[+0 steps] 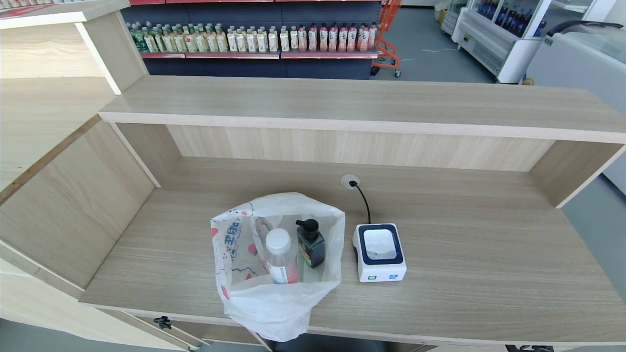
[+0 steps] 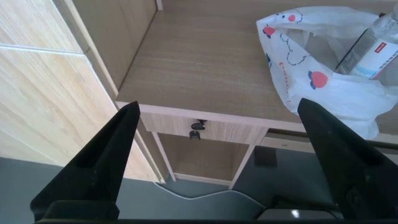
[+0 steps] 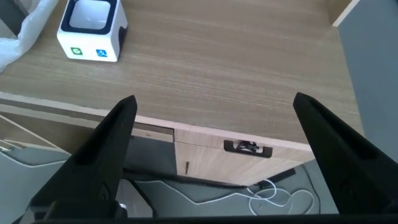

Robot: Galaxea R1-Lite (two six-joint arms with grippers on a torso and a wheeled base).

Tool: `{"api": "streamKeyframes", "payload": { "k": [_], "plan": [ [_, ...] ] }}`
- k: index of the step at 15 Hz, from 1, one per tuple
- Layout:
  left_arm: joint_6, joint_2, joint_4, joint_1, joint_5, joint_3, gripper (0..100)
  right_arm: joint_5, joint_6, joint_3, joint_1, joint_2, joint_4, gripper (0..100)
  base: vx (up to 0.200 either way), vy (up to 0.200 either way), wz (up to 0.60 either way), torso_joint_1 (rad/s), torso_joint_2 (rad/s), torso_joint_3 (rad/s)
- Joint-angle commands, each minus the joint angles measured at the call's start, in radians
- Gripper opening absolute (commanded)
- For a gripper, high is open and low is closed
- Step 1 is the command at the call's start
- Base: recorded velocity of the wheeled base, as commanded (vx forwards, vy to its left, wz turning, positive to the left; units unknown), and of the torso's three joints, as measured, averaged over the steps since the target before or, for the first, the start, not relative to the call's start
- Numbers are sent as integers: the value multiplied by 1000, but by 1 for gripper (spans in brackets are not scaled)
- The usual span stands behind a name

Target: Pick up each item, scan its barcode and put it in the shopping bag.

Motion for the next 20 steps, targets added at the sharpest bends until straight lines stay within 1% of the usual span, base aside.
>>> {"api": "streamKeyframes", "payload": {
  "k": [1,5,8,9,12,20],
  "plan": [
    [0,0,-2,1,0,0,100,0,0,1,1,5,0,100,0,0,0,0,0,0],
    [0,0,0,1,0,0,100,1,23,1,1,5,0,100,0,0,0,0,0,0],
    [0,0,-2,1,0,0,100,-2,132,4,1,4,17,100,0,0,0,0,0,0],
    [0,0,-2,1,0,0,100,3,149,4,-6,-10,34,100,0,0,0,0,0,0],
    [0,0,-2,1,0,0,100,3,144,4,-37,-70,33,100,0,0,0,0,0,0],
    [0,0,0,1,0,0,100,3,149,4,-37,-70,34,100,0,0,0,0,0,0]
  ]
}}
